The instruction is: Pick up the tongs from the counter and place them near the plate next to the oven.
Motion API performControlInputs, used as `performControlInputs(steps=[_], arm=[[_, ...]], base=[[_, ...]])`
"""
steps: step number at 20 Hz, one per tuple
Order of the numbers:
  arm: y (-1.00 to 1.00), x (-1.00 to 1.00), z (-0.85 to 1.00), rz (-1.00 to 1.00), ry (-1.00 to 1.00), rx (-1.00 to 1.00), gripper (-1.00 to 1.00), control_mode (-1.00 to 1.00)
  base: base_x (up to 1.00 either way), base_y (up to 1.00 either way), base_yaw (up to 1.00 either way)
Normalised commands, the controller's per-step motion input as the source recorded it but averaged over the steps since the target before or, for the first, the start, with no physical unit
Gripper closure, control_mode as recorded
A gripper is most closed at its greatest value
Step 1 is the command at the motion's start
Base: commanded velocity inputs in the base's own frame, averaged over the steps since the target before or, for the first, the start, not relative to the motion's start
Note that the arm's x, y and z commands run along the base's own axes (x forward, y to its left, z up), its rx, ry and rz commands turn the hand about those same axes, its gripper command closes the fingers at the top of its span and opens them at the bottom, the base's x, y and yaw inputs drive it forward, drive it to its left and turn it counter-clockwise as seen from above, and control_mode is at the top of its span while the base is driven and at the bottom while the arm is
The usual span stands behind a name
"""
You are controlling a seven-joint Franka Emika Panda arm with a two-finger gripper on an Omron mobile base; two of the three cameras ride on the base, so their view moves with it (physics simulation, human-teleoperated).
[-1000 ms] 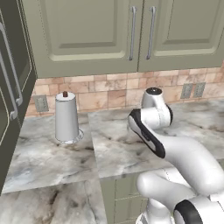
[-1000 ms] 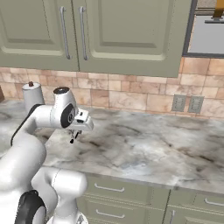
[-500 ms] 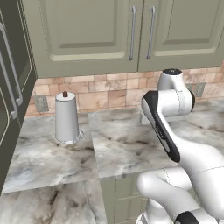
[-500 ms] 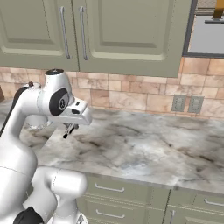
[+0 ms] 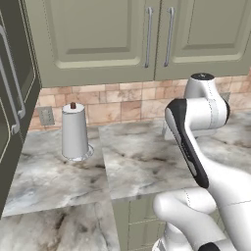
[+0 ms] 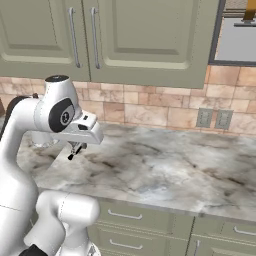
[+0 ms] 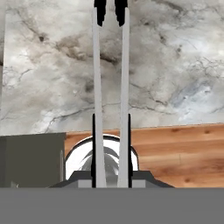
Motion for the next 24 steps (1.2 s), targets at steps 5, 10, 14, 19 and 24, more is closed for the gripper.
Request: performControlInputs(steps=[5,10,14,19,24], arm=[[0.0,0.0,0.0,0.0,0.0,0.0,1.0,-1.0],[0.0,-0.03,0.0,0.0,0.0,0.0,1.0,-1.0],[0.0,0.0,0.0,0.0,0.0,0.0,1.0,1.0],[0.0,0.0,0.0,0.0,0.0,0.0,1.0,1.0],[0.0,0.0,0.0,0.0,0.0,0.0,1.0,1.0]], base=[[0.0,0.0,0.0],[0.0,0.0,0.0],[-0.51,-0.3,0.1],[-0.8,-0.76,0.29],[-0.69,-0.57,0.6]])
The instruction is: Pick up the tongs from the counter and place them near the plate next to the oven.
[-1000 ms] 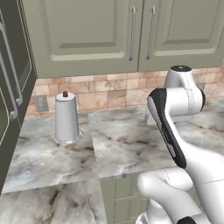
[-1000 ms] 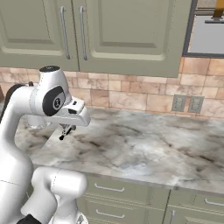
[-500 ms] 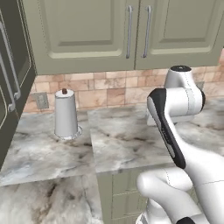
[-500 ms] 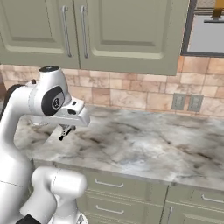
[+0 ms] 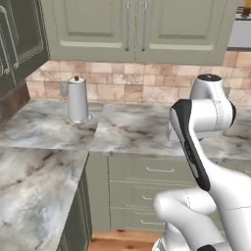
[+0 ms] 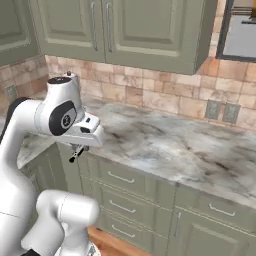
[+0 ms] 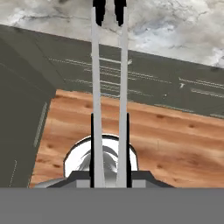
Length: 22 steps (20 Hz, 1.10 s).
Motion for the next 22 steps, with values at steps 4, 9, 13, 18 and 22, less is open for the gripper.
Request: performControlInputs(steps=[4,9,13,18,22], arm=[[0.0,0.0,0.0,0.0,0.0,0.0,1.0,1.0],[0.0,0.0,0.0,0.0,0.0,0.0,1.0,1.0],[0.0,0.0,0.0,0.0,0.0,0.0,1.0,1.0],[0.0,0.0,0.0,0.0,0.0,0.0,1.0,1.0],[0.0,0.0,0.0,0.0,0.0,0.0,1.0,1.0]], base=[[-0.11,0.0,0.82],[-0.45,-0.01,0.9],[-0.67,-0.14,0.82],[-0.69,-0.14,0.78],[-0.58,0.0,0.81]])
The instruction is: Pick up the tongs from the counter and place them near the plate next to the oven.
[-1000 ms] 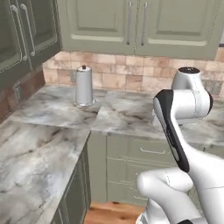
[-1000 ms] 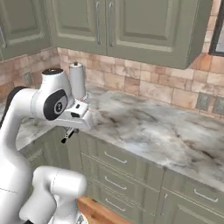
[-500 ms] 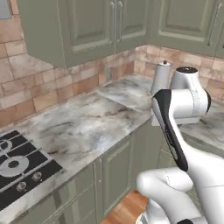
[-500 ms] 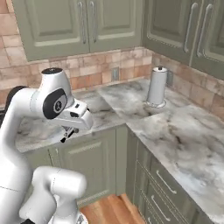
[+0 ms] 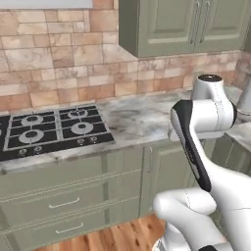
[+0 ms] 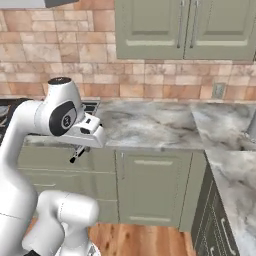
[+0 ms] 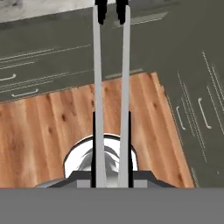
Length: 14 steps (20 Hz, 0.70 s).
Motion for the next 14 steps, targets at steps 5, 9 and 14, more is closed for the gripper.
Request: performControlInputs(steps=[5,9,14], arm=[[0.0,0.0,0.0,0.0,0.0,0.0,1.0,1.0],[0.0,0.0,0.0,0.0,0.0,0.0,1.0,1.0],[0.0,0.0,0.0,0.0,0.0,0.0,1.0,1.0]], base=[[-0.41,0.04,0.79],[-0.1,0.09,0.59],[0.02,0.43,0.31]])
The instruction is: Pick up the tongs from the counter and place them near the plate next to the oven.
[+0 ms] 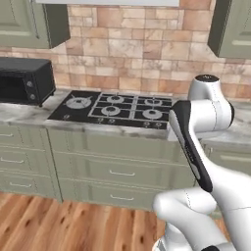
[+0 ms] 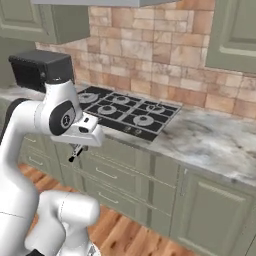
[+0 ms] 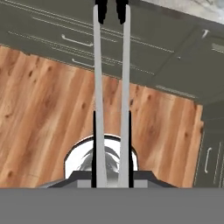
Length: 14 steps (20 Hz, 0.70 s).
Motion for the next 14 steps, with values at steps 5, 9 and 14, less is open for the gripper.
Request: performControlInputs(steps=[5,9,14], arm=[[0.0,0.0,0.0,0.0,0.0,0.0,1.0,1.0],[0.0,0.0,0.0,0.0,0.0,0.0,1.0,1.0],[0.0,0.0,0.0,0.0,0.0,0.0,1.0,1.0]], base=[[0.11,0.77,0.37],[0.17,0.69,0.42],[0.19,0.62,0.3]])
